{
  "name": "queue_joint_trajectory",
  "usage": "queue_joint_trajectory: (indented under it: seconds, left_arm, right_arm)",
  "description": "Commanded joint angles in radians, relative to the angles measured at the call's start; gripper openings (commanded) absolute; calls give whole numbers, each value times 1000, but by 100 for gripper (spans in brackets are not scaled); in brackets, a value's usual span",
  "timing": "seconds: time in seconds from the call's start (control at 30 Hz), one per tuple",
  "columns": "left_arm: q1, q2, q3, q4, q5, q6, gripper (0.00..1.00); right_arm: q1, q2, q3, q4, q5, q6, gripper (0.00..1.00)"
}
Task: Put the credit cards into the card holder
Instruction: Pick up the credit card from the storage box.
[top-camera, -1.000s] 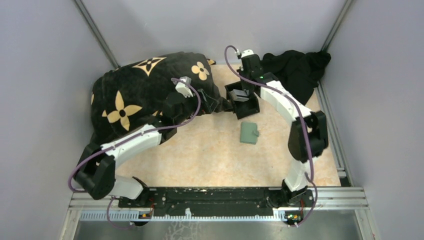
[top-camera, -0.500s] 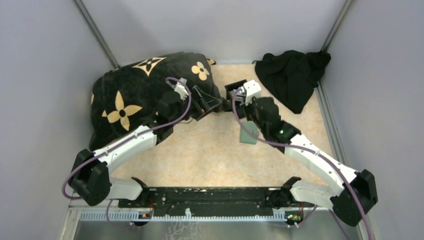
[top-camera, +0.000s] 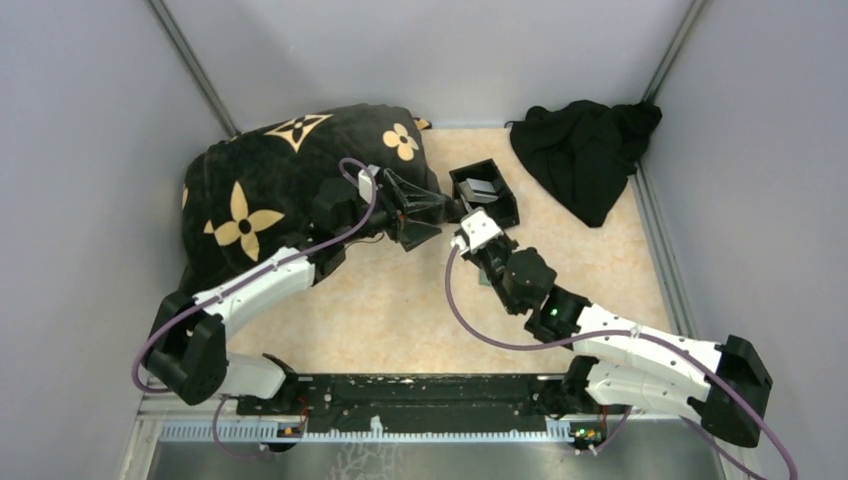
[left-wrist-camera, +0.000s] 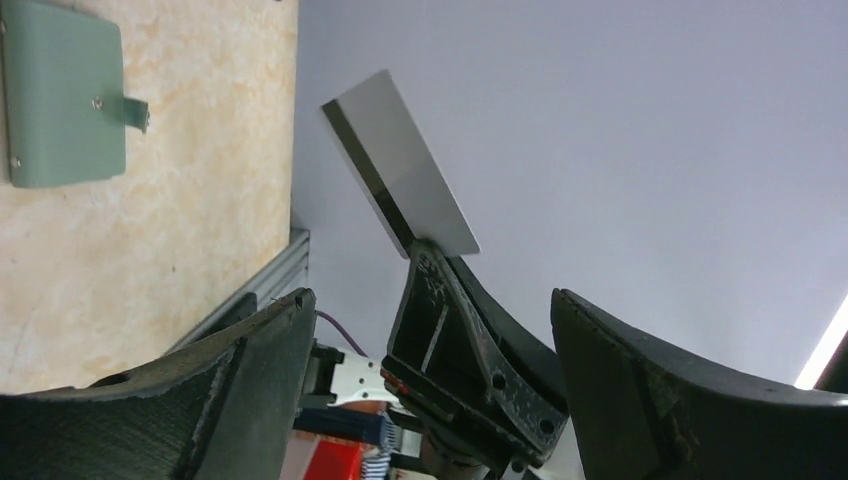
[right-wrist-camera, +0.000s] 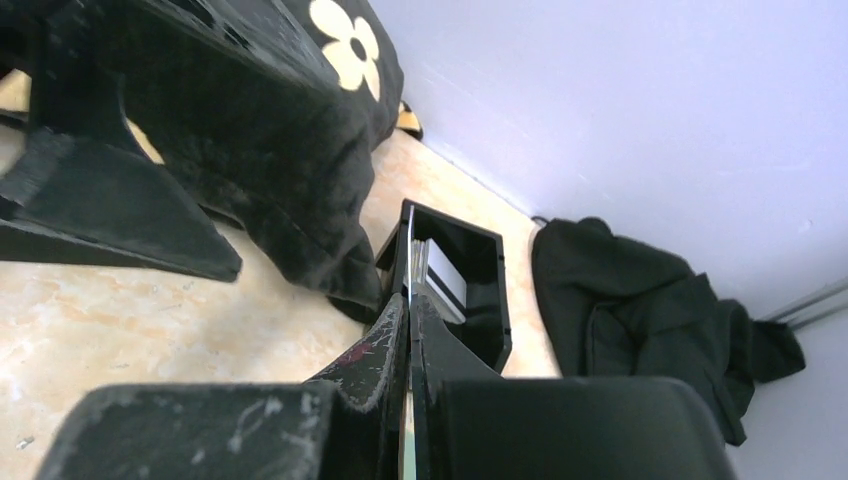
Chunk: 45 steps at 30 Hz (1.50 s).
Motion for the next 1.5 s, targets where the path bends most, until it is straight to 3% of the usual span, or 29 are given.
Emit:
queue_joint_trajectory:
  seconds: [0.0, 0.23, 0.27, 0.37, 0.67, 1.47]
  left_arm:
    - [16, 39, -45, 136, 114, -135, 92]
    - [21, 110, -6, 178, 198, -163, 91]
    - [23, 113, -2, 179, 201, -162, 97]
    - [28, 122, 0, 185, 202, -164, 99]
    - [32, 173, 9, 218, 234, -170, 92]
    - [85, 192, -50, 366, 351, -191, 16]
  right_arm:
    - [85, 7, -23, 198, 89, -128, 0]
    - [138, 26, -39, 242, 80, -194, 0]
    - [144, 30, -39, 241, 78, -199, 0]
    - [160, 34, -50, 251, 70, -216, 0]
    - [204, 68, -52, 234, 47, -253, 0]
    - [256, 153, -35, 173, 96, -330, 0]
